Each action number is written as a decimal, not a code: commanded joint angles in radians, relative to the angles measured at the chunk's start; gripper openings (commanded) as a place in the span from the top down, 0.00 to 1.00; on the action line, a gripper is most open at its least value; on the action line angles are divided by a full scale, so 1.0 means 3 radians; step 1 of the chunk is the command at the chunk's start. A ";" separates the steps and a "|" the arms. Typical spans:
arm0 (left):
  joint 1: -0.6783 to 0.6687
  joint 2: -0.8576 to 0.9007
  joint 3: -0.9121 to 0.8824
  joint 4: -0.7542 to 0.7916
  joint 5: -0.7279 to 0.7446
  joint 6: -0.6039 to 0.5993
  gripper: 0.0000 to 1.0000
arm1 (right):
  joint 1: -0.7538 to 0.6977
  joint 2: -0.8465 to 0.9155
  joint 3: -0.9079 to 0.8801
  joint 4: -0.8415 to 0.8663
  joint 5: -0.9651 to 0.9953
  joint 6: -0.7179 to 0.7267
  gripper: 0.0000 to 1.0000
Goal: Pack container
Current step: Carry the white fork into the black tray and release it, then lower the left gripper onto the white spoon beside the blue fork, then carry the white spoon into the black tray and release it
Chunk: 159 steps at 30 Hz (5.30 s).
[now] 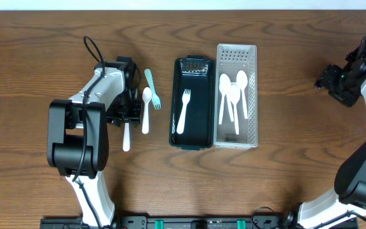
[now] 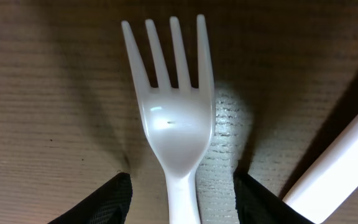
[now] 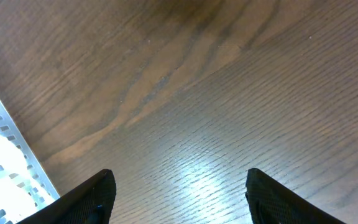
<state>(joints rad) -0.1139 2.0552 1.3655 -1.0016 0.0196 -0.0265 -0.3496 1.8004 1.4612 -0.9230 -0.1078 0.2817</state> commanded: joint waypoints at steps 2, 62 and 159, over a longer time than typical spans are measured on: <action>-0.0001 -0.0011 -0.0009 0.0033 -0.0013 -0.0075 0.49 | -0.0022 0.0036 -0.0020 -0.0008 -0.0014 0.0043 0.31; -0.0694 -0.0478 0.0975 -0.0052 -0.0303 -0.0468 0.62 | -0.0014 0.0036 -0.0022 -0.0043 -0.0014 0.0043 0.24; -0.1522 -0.0092 0.1699 -0.0156 0.0244 -0.1260 0.37 | -0.0015 0.0036 -0.0022 -0.0048 -0.0003 0.0031 0.24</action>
<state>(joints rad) -0.5793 2.0758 1.8400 -1.0401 0.1150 -0.3733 -0.3496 1.8004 1.4612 -0.9379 -0.1078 0.2844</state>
